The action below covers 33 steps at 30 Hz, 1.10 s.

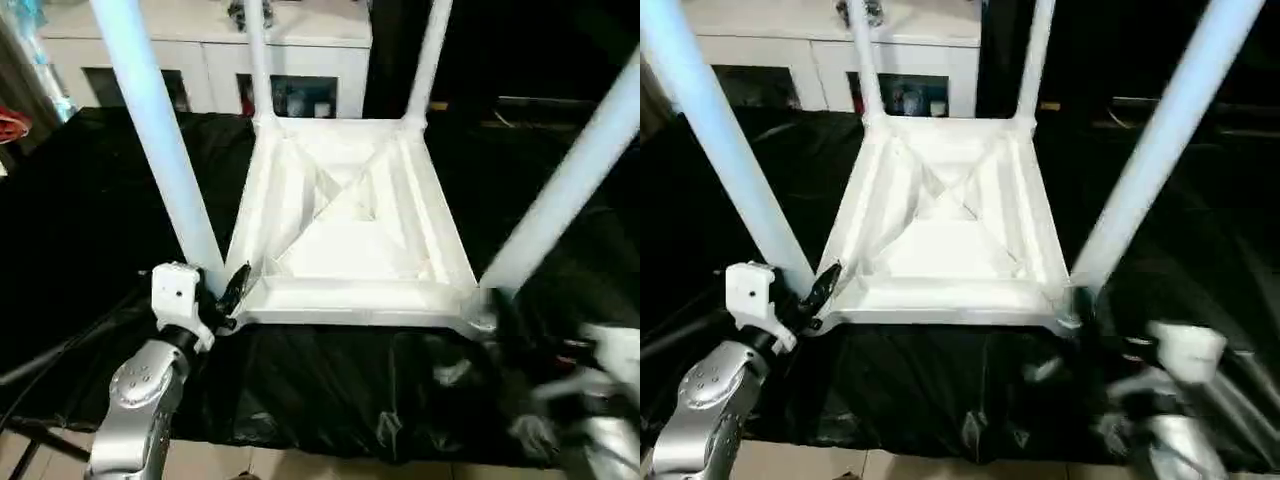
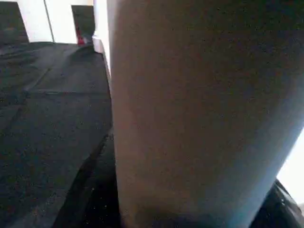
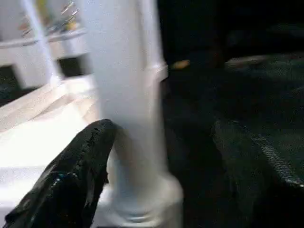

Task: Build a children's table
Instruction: Flip table

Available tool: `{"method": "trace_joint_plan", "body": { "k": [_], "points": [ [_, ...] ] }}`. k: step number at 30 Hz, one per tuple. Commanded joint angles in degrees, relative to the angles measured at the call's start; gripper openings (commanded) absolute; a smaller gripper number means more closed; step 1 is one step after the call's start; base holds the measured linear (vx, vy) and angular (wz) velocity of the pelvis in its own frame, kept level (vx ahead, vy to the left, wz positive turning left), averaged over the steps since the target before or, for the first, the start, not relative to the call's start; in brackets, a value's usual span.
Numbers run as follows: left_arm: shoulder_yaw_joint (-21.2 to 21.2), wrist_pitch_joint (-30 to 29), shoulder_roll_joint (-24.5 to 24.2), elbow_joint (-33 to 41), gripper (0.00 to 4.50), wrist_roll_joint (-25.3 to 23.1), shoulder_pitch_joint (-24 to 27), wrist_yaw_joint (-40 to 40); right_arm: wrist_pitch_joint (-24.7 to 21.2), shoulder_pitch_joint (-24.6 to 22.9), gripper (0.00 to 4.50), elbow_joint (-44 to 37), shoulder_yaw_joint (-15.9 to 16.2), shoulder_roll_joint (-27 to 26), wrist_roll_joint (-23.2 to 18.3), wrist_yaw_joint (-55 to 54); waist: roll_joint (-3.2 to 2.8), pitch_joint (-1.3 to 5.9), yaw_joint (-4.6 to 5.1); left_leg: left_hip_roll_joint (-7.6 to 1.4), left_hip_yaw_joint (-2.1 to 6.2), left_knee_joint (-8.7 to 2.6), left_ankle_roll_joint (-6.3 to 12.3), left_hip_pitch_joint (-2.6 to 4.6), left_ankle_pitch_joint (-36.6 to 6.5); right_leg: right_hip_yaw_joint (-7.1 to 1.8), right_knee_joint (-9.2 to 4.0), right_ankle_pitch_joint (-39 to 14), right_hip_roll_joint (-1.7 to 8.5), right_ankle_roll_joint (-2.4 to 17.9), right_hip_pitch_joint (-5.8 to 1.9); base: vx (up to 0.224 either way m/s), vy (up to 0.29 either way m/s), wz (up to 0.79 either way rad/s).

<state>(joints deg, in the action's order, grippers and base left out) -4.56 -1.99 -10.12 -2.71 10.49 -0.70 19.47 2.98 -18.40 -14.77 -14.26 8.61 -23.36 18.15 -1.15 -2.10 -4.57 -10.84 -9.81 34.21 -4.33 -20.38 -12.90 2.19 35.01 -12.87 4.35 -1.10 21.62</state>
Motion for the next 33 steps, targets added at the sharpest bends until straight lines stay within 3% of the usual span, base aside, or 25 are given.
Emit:
{"method": "trace_joint_plan", "body": {
  "k": [1,2,6,9,11,12,15,16,18,19,20,21,22,23,24,26,29,33],
  "points": [
    [-1.63,-1.58,0.46,0.52,2.08,3.16,-1.56,-0.78,-2.28,-2.06,3.76,-3.61,-2.85,2.05,-8.2,4.96,-0.04,2.2,0.28,-1.87,0.81,-4.53,2.81,-0.3,-9.97,-2.2,-4.34,-5.52,2.93,7.51,-2.15,0.0,0.0,0.0],
    [-1.75,-2.06,0.45,0.52,2.08,3.47,-1.85,-0.77,-4.49,-3.39,3.76,-5.68,-4.47,3.94,-12.88,7.75,0.04,2.16,0.31,-1.97,0.88,-4.48,3.44,-0.22,-10.47,-2.25,-4.46,-5.82,2.88,7.31,-2.25,0.0,0.0,0.0],
    [-2.07,-2.74,0.24,0.5,2.08,3.92,-2.17,-0.67,-7.9,-5.21,3.77,-8.69,-6.1,6.5,-19.33,11.59,-0.09,2.13,0.42,-1.88,0.86,-4.38,4.27,-0.45,-9.84,-2.09,-4.67,-6.78,2.9,7.7,-2.07,0.0,0.0,0.0],
    [-3.08,-3.94,0.3,0.38,2.08,5.05,-2.92,-0.47,-14.92,-7.99,3.77,-13.78,-7.71,12.47,-30.89,17.7,-0.09,2.0,0.43,-1.93,0.93,-4.45,4.33,-0.42,-10.95,-2.09,-5.06,-10.34,2.92,7.27,-2.12,0.0,0.0,0.0],
    [-3.66,-4.91,0.8,0.71,2.08,6.4,-3.39,-0.26,-17.72,-8.39,3.77,-15.67,-6.61,15.14,-32.85,19.43,-0.05,2.09,0.31,-1.87,0.99,-4.25,4.55,-0.57,-9.78,-2.06,-4.97,-10.24,2.92,6.99,-2.22,0.0,0.0,0.0],
    [-3.66,-4.91,0.8,0.71,2.08,6.4,-3.39,-0.26,-17.72,-8.39,3.77,-15.67,-6.61,15.14,-32.85,19.43,-0.05,2.09,0.31,-1.87,0.99,-4.25,4.55,-0.57,-9.78,-2.06,-4.97,-10.24,2.92,6.99,-2.22,0.0,0.0,0.0],
    [-4.14,-6.74,1.98,2.38,2.08,9.37,-4.16,0.38,-23.16,-7.37,3.77,-16.62,-0.72,19.87,-29.6,22.05,0.26,2.11,0.54,-1.74,1.0,-4.13,4.15,-0.77,-8.12,-1.87,-4.99,-11.1,2.87,6.97,-2.1,0.0,0.0,0.0],
    [-4.14,-6.74,1.98,2.38,2.08,9.37,-4.16,0.38,-23.16,-7.37,3.77,-16.62,-0.72,19.87,-29.6,22.05,0.14,2.1,0.52,-1.74,0.92,-4.11,4.14,-0.68,-8.3,-1.9,-5.11,-11.68,2.95,7.01,-1.95,0.0,0.0,0.0],
    [-3.79,-8.28,3.57,5.51,2.08,13.42,-4.43,1.7,-26.65,-2.81,3.77,-12.01,5.6,19.61,-22.48,20.2,1.12,2.31,0.66,-1.76,0.9,-3.97,3.91,-0.88,-6.56,-1.81,-4.81,-11.0,2.93,7.64,-1.99,0.0,0.0,0.0],
    [-3.81,-9.14,3.97,6.3,2.08,14.26,-4.56,1.59,-27.93,-1.5,3.77,-10.67,7.09,19.54,-21.48,18.99,0.81,2.36,0.64,-1.8,0.96,-3.92,3.62,-0.72,-5.71,-1.79,-4.51,-10.09,2.95,8.29,-1.85,0.0,0.0,0.0],
    [-3.83,-10.04,4.26,6.92,2.08,14.83,-4.79,1.3,-28.7,-0.46,3.77,-9.73,8.09,19.65,-20.86,18.3,1.26,2.52,0.69,-1.7,0.79,-3.62,3.86,-0.8,-3.88,-1.8,-4.37,-7.77,2.9,8.88,-1.92,0.0,0.0,0.0],
    [-3.91,-11.5,4.68,8.04,2.08,15.68,-5.04,0.94,-29.79,0.85,3.77,-8.73,9.43,19.63,-21.16,17.48,1.01,2.73,0.37,-1.79,0.79,-3.39,4.41,-0.61,-2.09,-1.8,-3.82,-4.41,2.84,9.9,-1.84,0.0,0.0,0.0],
    [-3.95,-11.99,4.96,8.56,2.08,16.28,-5.11,0.84,-30.09,1.38,3.77,-8.29,9.87,19.44,-21.12,16.98,1.01,2.73,0.37,-1.79,0.79,-3.39,4.41,-0.61,-2.09,-1.8,-3.82,-4.41,2.84,9.9,-1.84,0.0,0.0,0.0],
    [-4.21,-13.81,6.14,10.49,2.08,18.54,-5.4,0.26,-30.95,3.35,3.77,-6.64,11.53,18.69,-20.74,15.56,1.13,2.96,-0.07,-1.82,0.64,-3.02,5.42,-0.63,0.74,-1.88,-3.15,1.72,2.76,11.28,-1.92,0.0,0.0,0.0],
    [-4.39,-14.56,6.65,11.23,2.08,19.49,-5.6,-0.05,-31.28,4.19,3.77,-6.0,12.16,18.37,-20.55,15.05,0.86,3.07,-0.5,-1.68,0.63,-2.8,6.1,-0.72,2.1,-1.76,-2.87,4.24,2.71,11.98,-1.92,0.0,0.0,0.0],
    [-4.34,-15.7,7.83,12.66,2.08,21.04,-6.11,-0.64,-31.26,6.57,3.77,-3.58,12.77,15.89,-19.3,13.35,1.13,3.07,-0.77,-1.64,0.47,-2.62,6.94,-0.82,2.91,-1.8,-2.65,6.33,2.73,12.58,-1.93,0.0,0.0,0.0],
    [-4.01,-16.11,8.41,13.4,2.08,20.91,-6.52,-0.85,-31.21,8.25,3.77,-1.82,12.56,13.28,-19.07,12.51,1.27,3.0,-1.06,-1.72,0.39,-2.65,7.19,-0.88,2.12,-1.82,-2.69,5.05,2.78,12.68,-1.94,0.0,0.0,0.0],
    [-1.84,-16.95,8.4,14.12,2.08,18.57,-6.88,-0.6,-31.04,9.79,3.77,0.0,12.27,9.17,-24.65,14.48,1.26,2.93,-1.24,-1.99,0.54,-2.87,6.72,-0.82,0.66,-1.81,-2.73,3.19,2.95,11.66,-2.0,0.0,0.0,0.0]
  ]
}}
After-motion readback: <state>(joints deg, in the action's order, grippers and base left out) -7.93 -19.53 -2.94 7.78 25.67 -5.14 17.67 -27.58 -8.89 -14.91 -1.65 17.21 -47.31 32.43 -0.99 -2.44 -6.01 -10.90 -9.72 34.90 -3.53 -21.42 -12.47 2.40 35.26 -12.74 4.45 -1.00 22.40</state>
